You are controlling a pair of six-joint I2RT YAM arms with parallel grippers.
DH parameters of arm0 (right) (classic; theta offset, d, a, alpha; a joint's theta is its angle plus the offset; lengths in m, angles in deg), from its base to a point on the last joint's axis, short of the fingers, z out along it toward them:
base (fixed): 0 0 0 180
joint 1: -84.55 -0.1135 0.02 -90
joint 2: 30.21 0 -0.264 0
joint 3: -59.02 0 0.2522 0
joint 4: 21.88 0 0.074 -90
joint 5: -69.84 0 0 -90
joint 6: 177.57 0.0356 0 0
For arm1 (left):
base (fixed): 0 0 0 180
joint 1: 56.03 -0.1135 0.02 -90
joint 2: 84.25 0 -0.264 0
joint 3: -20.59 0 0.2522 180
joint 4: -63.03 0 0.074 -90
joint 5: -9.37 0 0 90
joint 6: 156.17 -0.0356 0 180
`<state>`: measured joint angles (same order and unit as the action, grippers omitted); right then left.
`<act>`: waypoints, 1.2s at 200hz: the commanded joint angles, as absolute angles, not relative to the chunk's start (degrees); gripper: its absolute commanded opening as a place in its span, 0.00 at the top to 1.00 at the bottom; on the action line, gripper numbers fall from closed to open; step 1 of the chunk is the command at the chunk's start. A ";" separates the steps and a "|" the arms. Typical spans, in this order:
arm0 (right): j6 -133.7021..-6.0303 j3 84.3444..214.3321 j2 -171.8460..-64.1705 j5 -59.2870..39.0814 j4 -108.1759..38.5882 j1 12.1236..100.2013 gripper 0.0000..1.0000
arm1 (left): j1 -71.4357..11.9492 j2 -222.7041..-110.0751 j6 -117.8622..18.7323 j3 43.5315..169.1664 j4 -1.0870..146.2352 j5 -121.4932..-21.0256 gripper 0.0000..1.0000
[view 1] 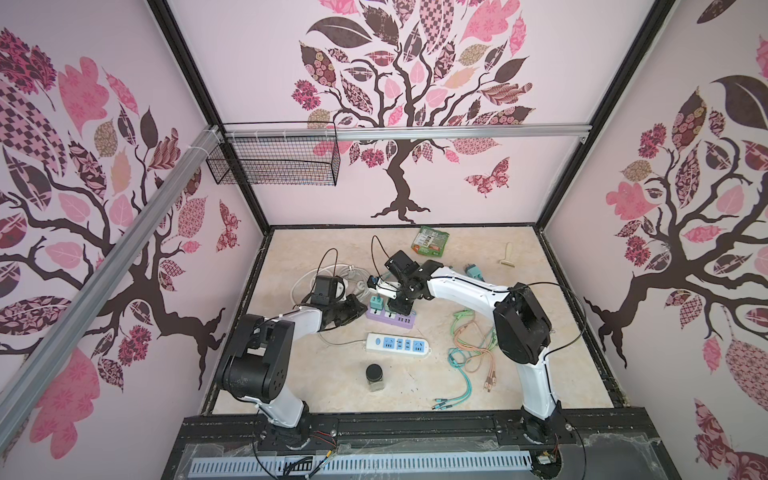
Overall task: Insert the plug
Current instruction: 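Push the charger prongs into the socket beside the teal charger with the right gripper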
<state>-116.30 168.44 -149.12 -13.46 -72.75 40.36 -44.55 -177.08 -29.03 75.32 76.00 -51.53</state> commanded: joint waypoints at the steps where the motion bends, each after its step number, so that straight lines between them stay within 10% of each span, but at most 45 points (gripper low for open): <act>1: -116.77 170.17 -152.42 -14.44 -73.92 40.12 0.86 | -45.01 -177.10 -29.21 73.81 74.95 -50.99 0.83; 141: -116.88 169.82 -156.25 -17.34 -75.74 40.07 0.84 | -45.50 -166.47 -28.64 73.20 80.30 -52.06 0.82; 240: -114.19 168.38 -154.23 -16.19 -73.70 40.07 0.80 | -46.75 -146.65 -31.57 71.10 91.46 -56.89 0.54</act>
<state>-116.06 170.30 -150.85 -14.59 -74.08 40.30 -46.40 -150.42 -29.38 73.11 87.58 -55.05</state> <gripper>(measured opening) 0.300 0.423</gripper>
